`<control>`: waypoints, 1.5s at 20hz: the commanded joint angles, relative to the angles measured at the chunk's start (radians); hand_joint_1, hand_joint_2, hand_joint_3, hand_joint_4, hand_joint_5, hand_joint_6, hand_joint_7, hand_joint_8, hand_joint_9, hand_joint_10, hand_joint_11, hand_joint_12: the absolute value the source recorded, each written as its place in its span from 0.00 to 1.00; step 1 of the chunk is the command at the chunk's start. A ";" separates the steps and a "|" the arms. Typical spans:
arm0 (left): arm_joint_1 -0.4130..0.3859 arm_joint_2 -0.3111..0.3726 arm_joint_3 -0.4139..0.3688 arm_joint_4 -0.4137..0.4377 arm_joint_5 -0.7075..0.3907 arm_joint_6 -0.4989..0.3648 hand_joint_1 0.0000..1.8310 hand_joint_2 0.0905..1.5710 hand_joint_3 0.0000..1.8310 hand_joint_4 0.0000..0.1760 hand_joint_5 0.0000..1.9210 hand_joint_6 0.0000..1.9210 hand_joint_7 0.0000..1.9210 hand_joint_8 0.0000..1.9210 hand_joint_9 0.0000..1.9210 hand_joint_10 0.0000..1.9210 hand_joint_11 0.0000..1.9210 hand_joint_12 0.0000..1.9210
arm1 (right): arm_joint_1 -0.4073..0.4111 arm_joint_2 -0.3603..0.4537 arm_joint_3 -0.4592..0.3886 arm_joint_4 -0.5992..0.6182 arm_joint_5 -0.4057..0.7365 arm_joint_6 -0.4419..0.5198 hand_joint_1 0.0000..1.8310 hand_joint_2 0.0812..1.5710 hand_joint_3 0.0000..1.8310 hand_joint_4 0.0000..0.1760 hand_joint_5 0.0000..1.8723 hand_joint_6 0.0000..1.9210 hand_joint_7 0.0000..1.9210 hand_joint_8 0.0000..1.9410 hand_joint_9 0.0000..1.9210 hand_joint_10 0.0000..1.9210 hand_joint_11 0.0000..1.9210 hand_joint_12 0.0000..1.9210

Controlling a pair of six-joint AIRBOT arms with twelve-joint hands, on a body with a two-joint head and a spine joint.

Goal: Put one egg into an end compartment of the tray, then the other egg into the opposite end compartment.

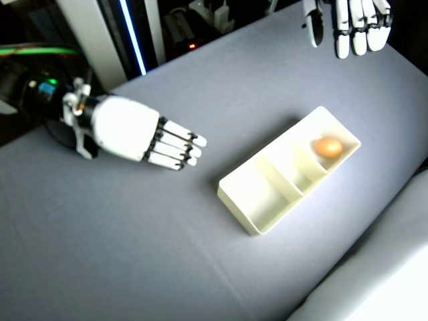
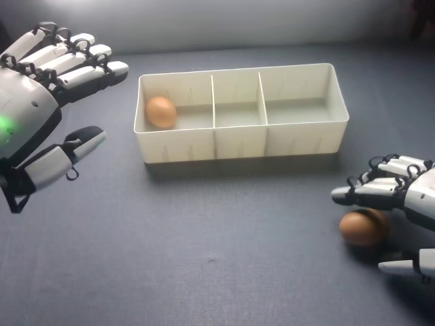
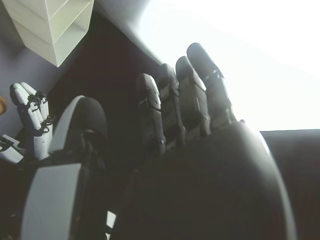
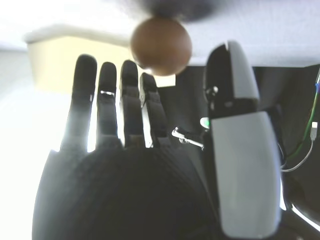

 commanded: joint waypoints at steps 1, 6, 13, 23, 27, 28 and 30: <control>-0.003 0.009 -0.001 0.005 -0.137 -0.002 0.40 0.90 0.00 0.00 0.24 0.01 0.19 0.00 0.15 0.01 0.00 0.56 | 0.013 -0.003 0.003 0.000 0.093 0.001 0.63 0.76 0.00 0.00 0.35 0.55 0.40 0.59 0.24 0.71 0.18 0.96; 0.037 0.016 -0.006 -0.028 -0.160 -0.005 0.38 0.90 0.00 0.00 0.25 0.00 0.20 0.00 0.17 0.01 0.00 0.54 | 0.042 0.033 -0.021 -0.020 0.175 0.001 0.66 0.79 0.00 0.00 0.35 0.64 0.42 0.82 0.53 0.93 0.56 1.00; 0.095 0.023 -0.018 -0.061 -0.180 -0.005 0.37 0.89 0.00 0.00 0.25 0.00 0.24 0.00 0.20 0.01 0.00 0.59 | 0.129 0.090 -0.045 -0.059 0.296 -0.006 0.65 0.79 0.00 0.00 0.37 0.65 0.41 0.81 0.38 0.94 0.40 1.00; 0.162 0.014 -0.024 -0.118 -0.213 -0.016 0.37 0.90 0.00 0.00 0.26 0.00 0.24 0.00 0.21 0.01 0.00 0.63 | 0.404 -0.049 0.148 0.002 0.067 -0.096 0.71 0.83 0.00 0.00 0.32 0.72 0.29 0.88 0.29 0.95 0.31 1.00; 0.164 0.007 -0.020 -0.120 -0.210 -0.018 0.35 0.91 0.00 0.00 0.25 0.00 0.23 0.00 0.20 0.00 0.00 0.57 | 0.478 -0.136 0.236 0.099 -0.104 -0.248 0.72 0.79 0.00 0.00 0.33 0.75 0.37 0.72 0.37 0.84 0.31 0.97; 0.166 0.007 -0.018 -0.120 -0.204 -0.023 0.35 0.91 0.00 0.00 0.25 0.00 0.23 0.00 0.21 0.00 0.00 0.57 | 0.496 -0.159 0.256 0.126 -0.143 -0.300 0.73 0.79 0.00 0.00 0.33 0.74 0.37 0.72 0.37 0.84 0.33 0.96; 0.173 0.006 -0.017 -0.122 -0.203 -0.030 0.34 0.90 0.00 0.00 0.26 0.00 0.24 0.00 0.21 0.00 0.00 0.61 | 0.520 -0.201 0.306 0.159 -0.208 -0.337 0.62 0.83 0.01 0.00 0.32 0.78 0.34 0.81 0.30 0.83 0.25 0.99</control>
